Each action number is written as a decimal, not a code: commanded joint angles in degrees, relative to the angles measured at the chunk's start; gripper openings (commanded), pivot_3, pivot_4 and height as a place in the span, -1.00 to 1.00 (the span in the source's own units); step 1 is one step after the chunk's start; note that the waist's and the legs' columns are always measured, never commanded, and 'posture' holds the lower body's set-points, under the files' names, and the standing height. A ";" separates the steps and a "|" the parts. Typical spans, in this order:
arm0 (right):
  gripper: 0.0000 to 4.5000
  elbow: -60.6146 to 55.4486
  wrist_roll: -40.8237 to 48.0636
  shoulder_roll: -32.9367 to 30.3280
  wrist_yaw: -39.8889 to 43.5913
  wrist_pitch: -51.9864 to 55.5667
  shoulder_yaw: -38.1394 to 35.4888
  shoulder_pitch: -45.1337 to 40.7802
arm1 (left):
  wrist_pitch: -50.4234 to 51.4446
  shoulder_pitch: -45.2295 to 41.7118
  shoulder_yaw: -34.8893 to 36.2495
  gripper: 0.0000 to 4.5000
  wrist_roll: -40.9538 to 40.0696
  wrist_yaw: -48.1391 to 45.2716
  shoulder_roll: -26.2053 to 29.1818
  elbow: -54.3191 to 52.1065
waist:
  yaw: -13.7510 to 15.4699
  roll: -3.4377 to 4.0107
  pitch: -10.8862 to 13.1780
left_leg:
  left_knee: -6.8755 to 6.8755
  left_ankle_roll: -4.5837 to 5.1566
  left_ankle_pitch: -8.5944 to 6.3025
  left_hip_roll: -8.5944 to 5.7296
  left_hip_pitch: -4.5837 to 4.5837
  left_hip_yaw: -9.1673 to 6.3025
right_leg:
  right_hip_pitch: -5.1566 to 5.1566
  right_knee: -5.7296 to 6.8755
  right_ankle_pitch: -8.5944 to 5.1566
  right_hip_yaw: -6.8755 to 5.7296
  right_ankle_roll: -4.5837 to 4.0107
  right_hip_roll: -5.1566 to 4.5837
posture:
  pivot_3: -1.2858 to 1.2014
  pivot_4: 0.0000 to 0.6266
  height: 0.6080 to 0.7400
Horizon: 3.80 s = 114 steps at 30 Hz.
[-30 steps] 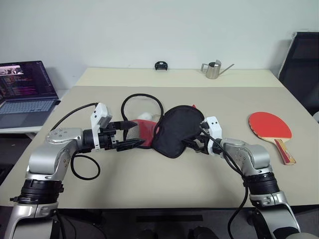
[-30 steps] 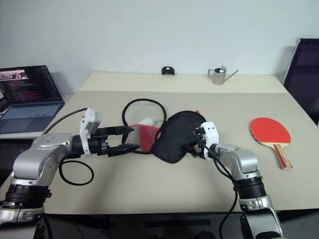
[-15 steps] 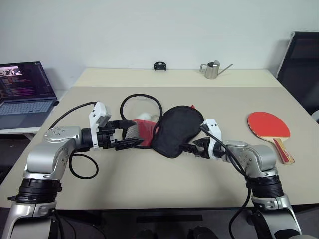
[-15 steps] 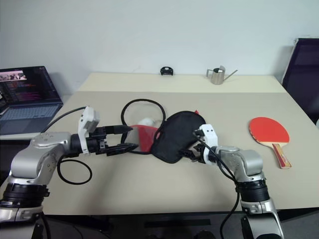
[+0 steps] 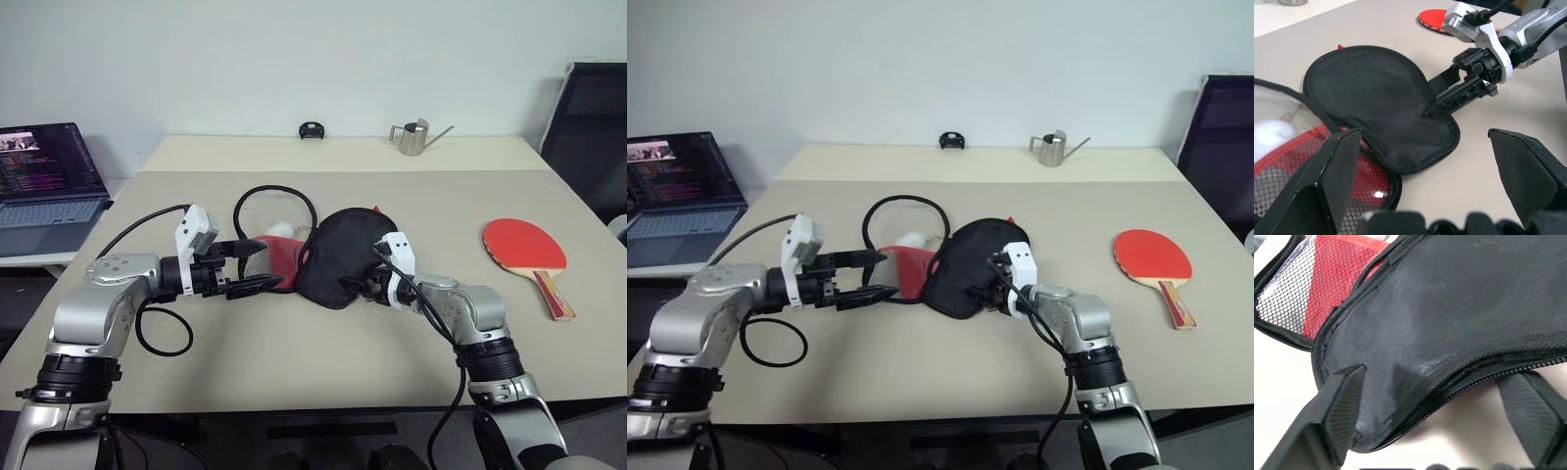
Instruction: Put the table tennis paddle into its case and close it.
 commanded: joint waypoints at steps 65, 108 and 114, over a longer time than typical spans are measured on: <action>-0.81 19.96 -9.38 -32.28 24.96 -5.81 6.13 -8.66 | -0.24 -2.21 -9.73 1.00 -0.12 -0.45 -6.21 -7.72 | 0.53 -0.02 0.01 | 0.27 0.05 -0.02 -0.03 -0.05 0.00 | 0.18 -0.05 0.01 -0.02 0.02 -0.02 | 0.03 -0.52 1.00; 0.99 -4.63 2.05 -32.50 8.53 -5.99 -27.36 10.17 | -0.38 -3.29 -9.11 1.00 -0.88 -1.59 -6.16 -8.29 | 0.51 0.00 0.01 | 0.25 0.06 -0.02 -0.01 -0.08 0.02 | 0.16 -0.04 0.01 0.01 0.03 0.00 | 0.03 -0.52 1.00; 0.99 0.33 -1.98 -35.31 6.26 -11.88 -28.00 14.65 | 0.48 -5.01 -10.51 1.00 -1.73 -1.93 -7.28 -9.88 | 0.52 0.01 0.01 | 0.25 0.06 -0.02 -0.01 -0.07 0.05 | 0.17 -0.04 0.01 0.03 0.03 0.00 | 0.03 -0.52 1.00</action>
